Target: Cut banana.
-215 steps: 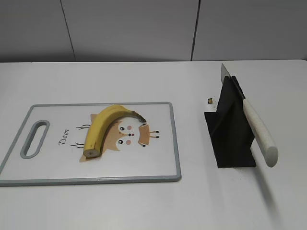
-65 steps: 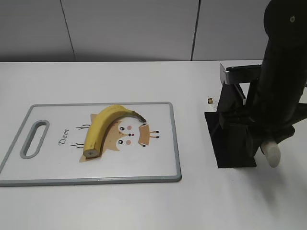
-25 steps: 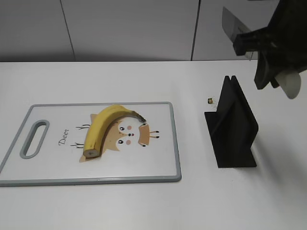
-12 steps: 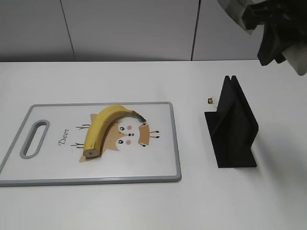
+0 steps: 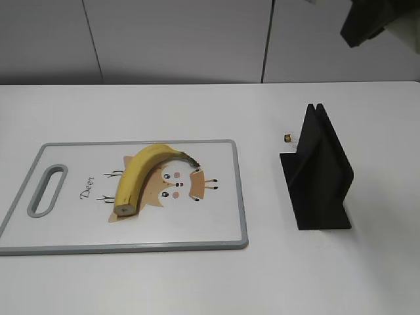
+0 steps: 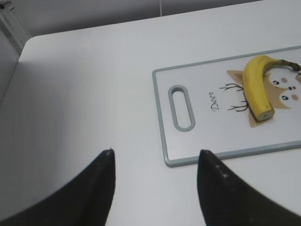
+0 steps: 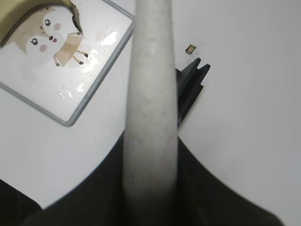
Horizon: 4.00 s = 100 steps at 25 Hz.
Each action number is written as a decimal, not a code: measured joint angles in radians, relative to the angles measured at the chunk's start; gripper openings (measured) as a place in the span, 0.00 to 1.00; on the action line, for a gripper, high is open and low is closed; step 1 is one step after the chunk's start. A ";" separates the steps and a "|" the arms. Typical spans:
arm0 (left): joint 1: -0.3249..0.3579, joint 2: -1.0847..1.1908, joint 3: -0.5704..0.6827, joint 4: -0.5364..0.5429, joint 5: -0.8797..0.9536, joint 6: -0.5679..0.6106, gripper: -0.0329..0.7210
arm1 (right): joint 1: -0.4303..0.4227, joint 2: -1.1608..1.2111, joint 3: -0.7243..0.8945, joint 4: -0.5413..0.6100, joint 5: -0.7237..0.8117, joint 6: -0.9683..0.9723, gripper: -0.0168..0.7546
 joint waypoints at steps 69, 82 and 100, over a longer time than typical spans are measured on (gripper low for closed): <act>-0.374 1.361 -0.635 -0.053 -0.013 0.902 0.05 | 0.101 0.446 -0.141 0.338 -0.022 -0.978 0.24; -0.374 1.365 -0.505 -0.027 -0.152 0.868 0.04 | 0.101 0.490 -0.123 0.369 -0.029 -0.930 0.25; -0.369 1.469 -0.484 -0.013 -0.183 0.867 0.04 | 0.102 0.654 -0.121 0.401 -0.035 -0.933 0.26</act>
